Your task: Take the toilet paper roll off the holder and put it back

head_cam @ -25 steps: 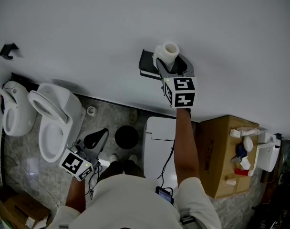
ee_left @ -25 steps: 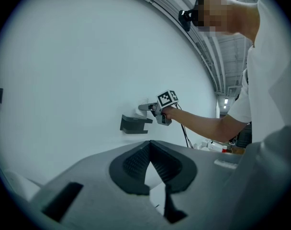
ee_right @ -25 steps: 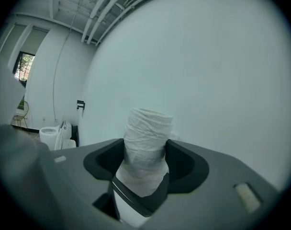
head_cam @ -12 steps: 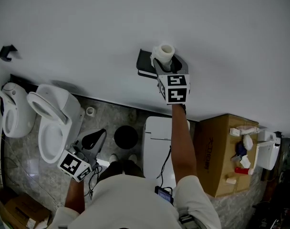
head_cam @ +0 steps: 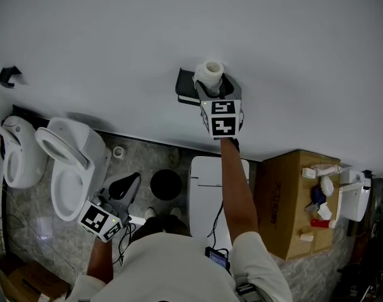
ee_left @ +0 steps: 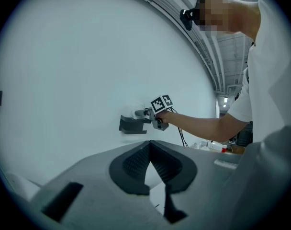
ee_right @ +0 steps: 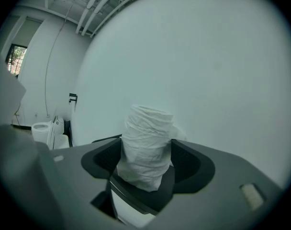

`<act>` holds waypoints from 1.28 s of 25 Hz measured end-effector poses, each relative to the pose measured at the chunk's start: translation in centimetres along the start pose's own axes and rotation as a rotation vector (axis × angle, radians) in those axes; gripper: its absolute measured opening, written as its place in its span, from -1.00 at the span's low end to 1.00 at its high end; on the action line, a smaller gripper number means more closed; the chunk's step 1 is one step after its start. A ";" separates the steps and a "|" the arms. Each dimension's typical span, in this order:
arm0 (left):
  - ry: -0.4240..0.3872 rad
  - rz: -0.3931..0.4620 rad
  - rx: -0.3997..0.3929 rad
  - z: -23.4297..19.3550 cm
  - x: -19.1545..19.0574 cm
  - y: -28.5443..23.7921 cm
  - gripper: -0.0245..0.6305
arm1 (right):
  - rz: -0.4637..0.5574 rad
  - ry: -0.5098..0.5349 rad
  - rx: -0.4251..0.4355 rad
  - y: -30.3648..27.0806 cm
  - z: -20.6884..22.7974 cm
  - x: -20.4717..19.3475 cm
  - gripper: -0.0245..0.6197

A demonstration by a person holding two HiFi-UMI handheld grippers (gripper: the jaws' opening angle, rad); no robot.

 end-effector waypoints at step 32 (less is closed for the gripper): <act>-0.011 0.090 -0.041 0.1 3.2 1.4 -0.91 | 0.272 -0.096 0.096 23.5 -7.8 5.4 -0.75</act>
Point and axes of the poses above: the fingertips, and each gripper's own axes: y backward along the fingers, z to its right, x out of its top, the point moved 1 cm from there along y, backward along the fingers, and after that the axes turned 3 degrees about z, right-handed, at the moved point
